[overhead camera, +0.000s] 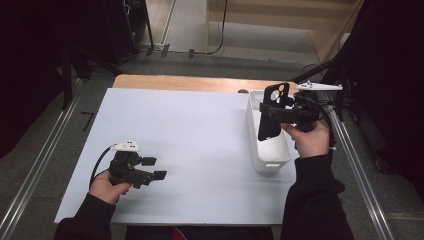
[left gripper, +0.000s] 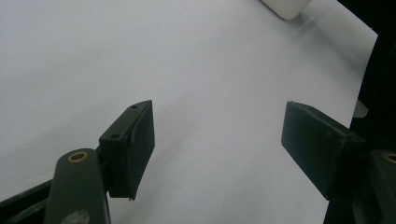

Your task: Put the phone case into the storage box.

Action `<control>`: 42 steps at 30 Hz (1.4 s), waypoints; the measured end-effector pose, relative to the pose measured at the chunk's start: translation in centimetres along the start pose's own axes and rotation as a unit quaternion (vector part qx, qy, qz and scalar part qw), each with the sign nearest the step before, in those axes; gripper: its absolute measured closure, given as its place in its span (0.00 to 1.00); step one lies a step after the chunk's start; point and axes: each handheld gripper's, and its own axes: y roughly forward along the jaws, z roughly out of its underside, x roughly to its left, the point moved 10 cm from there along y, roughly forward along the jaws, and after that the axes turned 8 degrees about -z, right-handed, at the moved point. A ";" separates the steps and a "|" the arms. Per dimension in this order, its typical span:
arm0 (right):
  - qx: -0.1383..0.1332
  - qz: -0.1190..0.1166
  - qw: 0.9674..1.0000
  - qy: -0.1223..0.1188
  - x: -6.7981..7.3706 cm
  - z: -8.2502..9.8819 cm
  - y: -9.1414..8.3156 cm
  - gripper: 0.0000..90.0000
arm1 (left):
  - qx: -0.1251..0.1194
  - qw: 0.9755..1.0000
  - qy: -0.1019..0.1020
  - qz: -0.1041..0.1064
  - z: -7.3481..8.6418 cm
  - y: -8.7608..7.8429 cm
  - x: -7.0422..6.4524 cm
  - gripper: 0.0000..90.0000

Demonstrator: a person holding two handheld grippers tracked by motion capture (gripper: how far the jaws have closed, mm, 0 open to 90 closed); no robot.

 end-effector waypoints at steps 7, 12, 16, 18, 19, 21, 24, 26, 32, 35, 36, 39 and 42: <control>-0.015 0.028 0.999 0.021 -1.3 0.4 0.6 0.13 | -0.002 1.000 -0.003 0.003 -0.1 0.0 0.1 0.28; -0.022 0.053 0.998 0.026 -2.1 0.4 1.0 0.13 | -0.001 1.000 -0.006 0.006 0.0 0.0 0.1 0.28; -0.020 0.062 0.997 0.029 -2.8 0.2 1.6 0.13 | -0.001 1.000 -0.009 0.011 0.0 0.1 0.0 0.28; -0.018 0.066 0.997 0.033 -3.4 0.0 2.0 0.13 | -0.006 1.000 -0.011 0.014 -0.1 0.0 -0.1 0.28; -0.018 0.067 0.997 0.038 -3.6 -0.2 2.1 0.13 | -0.007 1.000 -0.010 0.011 -0.1 0.0 0.0 0.28; -0.016 0.071 0.997 0.039 -3.9 -0.5 2.3 0.13 | -0.005 1.000 -0.012 0.010 0.0 -0.1 0.1 0.28; -0.012 0.074 0.996 0.039 -4.3 -1.1 2.6 0.13 | -0.004 1.000 -0.017 0.008 0.1 0.0 0.3 0.28; -0.008 0.077 0.996 0.041 -4.5 -1.5 2.7 0.13 | -0.004 1.000 -0.017 0.009 0.1 0.0 0.3 0.28; 0.003 0.090 0.996 0.023 -5.3 -2.7 3.7 0.13 | -0.003 1.000 -0.015 0.009 0.1 0.0 0.3 0.28; -0.001 0.090 0.995 0.033 -5.9 -3.4 4.1 0.13 | -0.005 1.000 -0.013 0.009 0.1 0.0 0.2 0.28; -0.001 0.092 0.995 0.034 -6.1 -3.7 4.2 0.13 | -0.003 1.000 -0.013 0.008 0.2 0.0 0.3 0.28; -0.002 0.097 0.995 0.035 -6.7 -4.6 4.3 0.13 | -0.002 1.000 -0.012 0.007 0.2 0.1 0.3 0.28; -0.002 0.102 0.994 0.035 -7.1 -5.5 4.6 0.13 | -0.002 1.000 -0.012 0.006 0.2 0.1 0.3 0.28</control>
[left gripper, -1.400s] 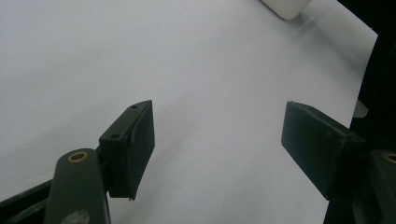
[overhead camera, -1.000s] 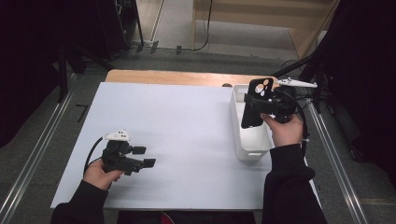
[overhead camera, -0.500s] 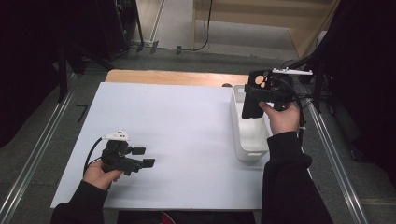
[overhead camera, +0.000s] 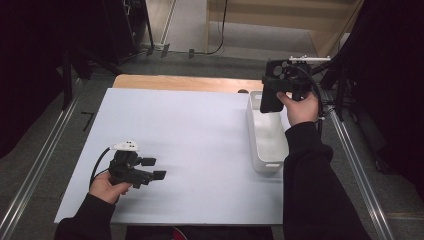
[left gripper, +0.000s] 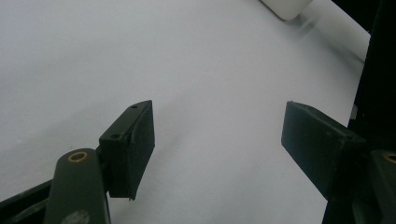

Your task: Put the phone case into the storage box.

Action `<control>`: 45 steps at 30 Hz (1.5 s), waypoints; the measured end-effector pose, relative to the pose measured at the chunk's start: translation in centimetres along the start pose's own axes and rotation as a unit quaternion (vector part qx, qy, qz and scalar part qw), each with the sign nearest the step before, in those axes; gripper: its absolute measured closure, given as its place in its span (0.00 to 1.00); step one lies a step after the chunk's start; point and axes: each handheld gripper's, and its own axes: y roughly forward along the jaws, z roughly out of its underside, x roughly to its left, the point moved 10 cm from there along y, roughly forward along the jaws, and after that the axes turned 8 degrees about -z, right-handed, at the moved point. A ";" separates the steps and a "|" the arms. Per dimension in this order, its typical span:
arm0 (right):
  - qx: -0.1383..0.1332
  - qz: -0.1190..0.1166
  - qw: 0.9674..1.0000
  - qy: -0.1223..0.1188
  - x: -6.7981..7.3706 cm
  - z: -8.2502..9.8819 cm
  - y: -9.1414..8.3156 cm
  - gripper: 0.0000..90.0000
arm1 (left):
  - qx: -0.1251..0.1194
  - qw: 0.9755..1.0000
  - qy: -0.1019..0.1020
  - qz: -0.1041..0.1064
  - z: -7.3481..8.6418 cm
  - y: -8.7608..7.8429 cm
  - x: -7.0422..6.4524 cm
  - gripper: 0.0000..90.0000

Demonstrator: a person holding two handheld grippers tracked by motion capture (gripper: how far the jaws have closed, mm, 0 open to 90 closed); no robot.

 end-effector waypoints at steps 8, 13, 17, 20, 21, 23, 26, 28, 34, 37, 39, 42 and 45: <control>-0.010 0.007 1.000 0.010 -0.7 -1.7 1.8 0.13 | 0.000 1.000 -0.001 0.002 0.0 0.0 0.0 0.28; -0.019 0.020 1.000 0.016 -1.6 -2.3 2.9 0.13 | -0.002 1.000 -0.004 0.000 0.0 0.0 0.0 0.28; -0.021 0.026 0.999 0.024 -2.3 -2.8 3.5 0.13 | 0.000 1.000 0.000 0.002 0.0 0.0 0.0 0.28; -0.022 0.030 0.999 0.033 -2.7 -3.0 4.1 0.13 | 0.001 1.000 0.000 0.001 0.0 0.1 0.0 0.28; -0.018 0.034 0.999 0.030 -2.9 -3.0 4.4 0.13 | 0.000 1.000 -0.001 0.002 0.0 0.1 0.0 0.28; -0.015 0.041 0.999 0.033 -3.0 -3.0 4.9 0.13 | 0.000 1.000 0.001 0.001 0.0 0.0 0.0 0.28; -0.021 0.041 0.998 0.036 -3.3 -3.1 5.3 0.13 | 0.000 1.000 0.001 0.001 0.0 0.0 0.0 0.28; -0.026 0.046 0.998 0.034 -3.5 -3.3 5.4 0.13 | 0.001 1.000 0.001 0.003 0.1 0.0 0.0 0.28; -0.040 0.047 0.997 0.050 -4.2 -3.5 5.8 0.13 | 0.001 1.000 0.000 0.004 0.0 0.0 0.0 0.28; -0.038 0.045 0.997 0.057 -4.4 -3.2 6.3 0.13 | 0.001 1.000 0.000 0.004 0.1 0.0 0.0 0.28; -0.029 0.048 0.997 0.057 -4.5 -2.9 6.6 0.13 | 0.001 1.000 0.001 0.004 0.1 0.0 0.0 0.28; -0.024 0.055 0.997 0.055 -4.5 -2.5 7.1 0.13 | 0.002 1.000 0.000 0.004 0.1 0.0 0.0 0.28; -0.026 0.054 0.997 0.055 -4.3 -2.4 7.5 0.13 | 0.001 1.000 -0.001 0.004 0.1 0.0 0.0 0.28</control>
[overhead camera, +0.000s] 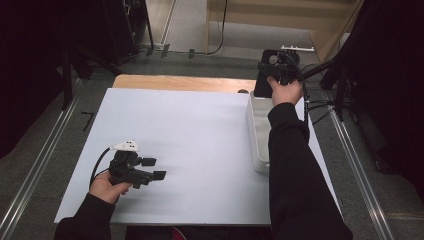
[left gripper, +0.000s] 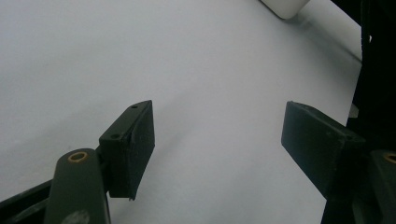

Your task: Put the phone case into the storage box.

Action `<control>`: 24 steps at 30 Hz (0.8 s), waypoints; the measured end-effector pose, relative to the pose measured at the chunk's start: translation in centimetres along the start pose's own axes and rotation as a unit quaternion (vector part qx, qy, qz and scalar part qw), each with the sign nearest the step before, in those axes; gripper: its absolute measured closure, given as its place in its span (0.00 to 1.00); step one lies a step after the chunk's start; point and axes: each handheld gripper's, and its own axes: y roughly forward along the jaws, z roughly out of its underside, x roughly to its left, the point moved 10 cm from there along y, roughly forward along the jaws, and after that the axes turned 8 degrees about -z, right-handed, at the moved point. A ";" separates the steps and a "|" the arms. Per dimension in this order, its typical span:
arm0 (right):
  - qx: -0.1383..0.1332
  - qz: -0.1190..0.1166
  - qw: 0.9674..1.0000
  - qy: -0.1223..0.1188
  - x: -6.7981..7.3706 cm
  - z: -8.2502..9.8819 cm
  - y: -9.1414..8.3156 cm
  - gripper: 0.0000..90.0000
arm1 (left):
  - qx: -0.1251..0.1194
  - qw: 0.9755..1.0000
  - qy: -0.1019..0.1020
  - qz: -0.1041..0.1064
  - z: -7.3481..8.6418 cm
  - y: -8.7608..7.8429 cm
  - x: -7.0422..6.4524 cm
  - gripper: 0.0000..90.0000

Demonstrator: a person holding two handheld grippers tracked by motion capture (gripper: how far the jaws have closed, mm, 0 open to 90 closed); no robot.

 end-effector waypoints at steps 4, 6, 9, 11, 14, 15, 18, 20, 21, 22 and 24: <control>0.006 -0.001 1.000 -0.002 0.2 0.5 0.4 0.13 | -0.003 1.000 0.000 0.001 0.0 0.0 0.1 0.28; 0.006 -0.001 1.000 0.000 0.2 0.7 0.5 0.13 | -0.003 1.000 0.000 0.001 0.0 0.0 0.0 0.28; 0.010 -0.001 1.000 0.001 0.1 1.2 0.8 0.13 | -0.001 1.000 0.002 0.001 0.0 -0.1 0.0 0.28; 0.014 -0.001 1.000 0.002 0.1 1.6 1.0 0.13 | -0.001 1.000 0.002 0.000 0.0 -0.1 0.1 0.28; 0.019 -0.002 1.000 0.001 0.0 2.1 1.3 0.13 | -0.003 1.000 0.000 0.000 0.0 -0.1 0.1 0.28; 0.023 0.000 1.000 0.002 0.0 2.3 1.3 0.13 | -0.003 1.000 0.000 0.001 0.0 -0.1 0.1 0.28; 0.024 0.001 1.000 0.001 -0.3 2.7 1.4 0.13 | -0.001 1.000 0.000 0.001 0.0 0.0 0.0 0.28; 0.022 -0.002 1.000 0.004 -0.3 2.8 1.4 0.13 | -0.001 1.000 0.000 0.000 0.0 0.0 0.0 0.28; 0.024 -0.001 1.000 0.002 -0.4 2.9 1.3 0.13 | -0.001 1.000 0.000 0.000 0.0 0.0 0.1 0.28; 0.026 0.000 1.000 0.003 -0.5 3.0 1.3 0.13 | -0.001 1.000 0.000 0.000 0.0 0.0 0.1 0.28; 0.025 0.003 1.000 0.003 -0.6 3.2 1.4 0.13 | -0.001 1.000 0.001 0.001 0.0 0.0 0.1 0.28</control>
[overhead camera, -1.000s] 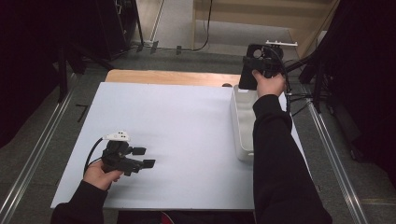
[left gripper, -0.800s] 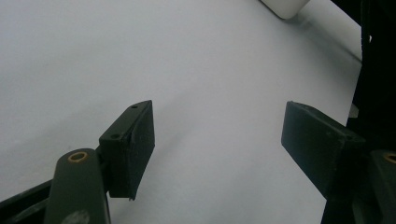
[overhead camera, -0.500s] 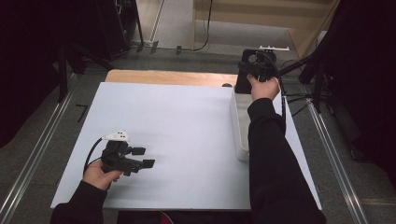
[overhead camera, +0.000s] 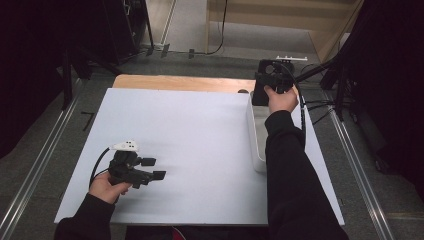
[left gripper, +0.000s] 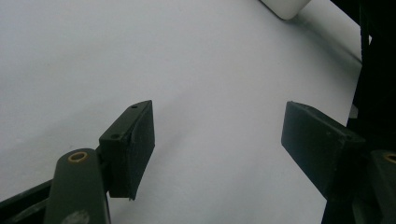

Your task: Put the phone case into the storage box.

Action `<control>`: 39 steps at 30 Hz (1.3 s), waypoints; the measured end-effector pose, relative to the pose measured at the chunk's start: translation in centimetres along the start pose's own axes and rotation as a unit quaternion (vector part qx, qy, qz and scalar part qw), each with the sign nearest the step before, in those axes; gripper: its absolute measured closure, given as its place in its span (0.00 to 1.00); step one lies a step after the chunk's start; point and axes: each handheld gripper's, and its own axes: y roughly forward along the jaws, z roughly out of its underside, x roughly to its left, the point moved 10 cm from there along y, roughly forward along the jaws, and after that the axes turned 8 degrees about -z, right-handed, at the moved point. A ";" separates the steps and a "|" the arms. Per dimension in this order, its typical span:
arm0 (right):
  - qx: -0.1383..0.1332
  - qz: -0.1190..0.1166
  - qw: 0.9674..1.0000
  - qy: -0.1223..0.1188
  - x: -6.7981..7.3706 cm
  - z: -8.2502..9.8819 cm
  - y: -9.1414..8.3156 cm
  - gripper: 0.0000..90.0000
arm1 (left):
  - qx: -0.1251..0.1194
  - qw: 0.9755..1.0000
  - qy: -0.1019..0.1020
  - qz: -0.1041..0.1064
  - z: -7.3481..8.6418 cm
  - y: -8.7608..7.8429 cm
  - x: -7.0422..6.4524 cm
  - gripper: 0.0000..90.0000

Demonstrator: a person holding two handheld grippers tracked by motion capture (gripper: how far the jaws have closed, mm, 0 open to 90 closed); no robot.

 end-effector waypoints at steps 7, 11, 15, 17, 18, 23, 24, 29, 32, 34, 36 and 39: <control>0.003 0.007 1.000 -0.008 -0.2 0.8 0.3 0.13 | 0.001 1.000 0.000 -0.001 0.0 0.0 -0.1 0.28; 0.004 0.004 1.000 -0.012 -0.1 1.0 0.5 0.13 | 0.001 1.000 -0.001 -0.001 0.0 0.0 -0.1 0.28; 0.009 0.001 1.000 -0.013 0.0 1.4 0.7 0.13 | 0.001 1.000 0.001 -0.001 0.0 0.0 -0.1 0.28; 0.013 0.002 1.000 -0.015 0.0 1.6 0.9 0.13 | 0.001 1.000 0.002 0.000 0.0 0.0 -0.1 0.28; 0.015 0.004 1.000 -0.016 0.1 1.7 1.0 0.13 | 0.002 1.000 0.002 0.000 0.1 0.0 -0.1 0.28; 0.016 0.006 1.000 -0.021 0.1 2.0 1.3 0.13 | 0.002 1.000 0.002 -0.001 0.1 0.1 -0.1 0.28; 0.018 0.007 1.000 -0.021 0.1 2.0 1.3 0.13 | 0.002 1.000 0.002 -0.001 0.1 0.1 -0.1 0.28; 0.022 0.008 1.000 -0.018 0.0 2.5 1.7 0.13 | 0.002 1.000 0.003 -0.001 0.1 0.1 -0.1 0.28; 0.024 0.012 0.999 -0.020 -0.1 2.8 1.9 0.12 | 0.003 1.000 0.003 -0.002 0.1 0.1 -0.1 0.28; 0.027 0.012 0.999 -0.019 -0.1 3.1 2.0 0.12 | 0.002 1.000 0.003 -0.001 0.1 0.1 -0.1 0.28; 0.028 0.011 0.999 -0.019 -0.1 3.2 2.0 0.12 | 0.002 1.000 0.003 -0.001 0.1 0.1 -0.1 0.28; 0.032 0.007 0.999 -0.022 -0.1 3.4 2.1 0.12 | 0.003 1.000 0.004 -0.002 0.1 0.1 -0.1 0.28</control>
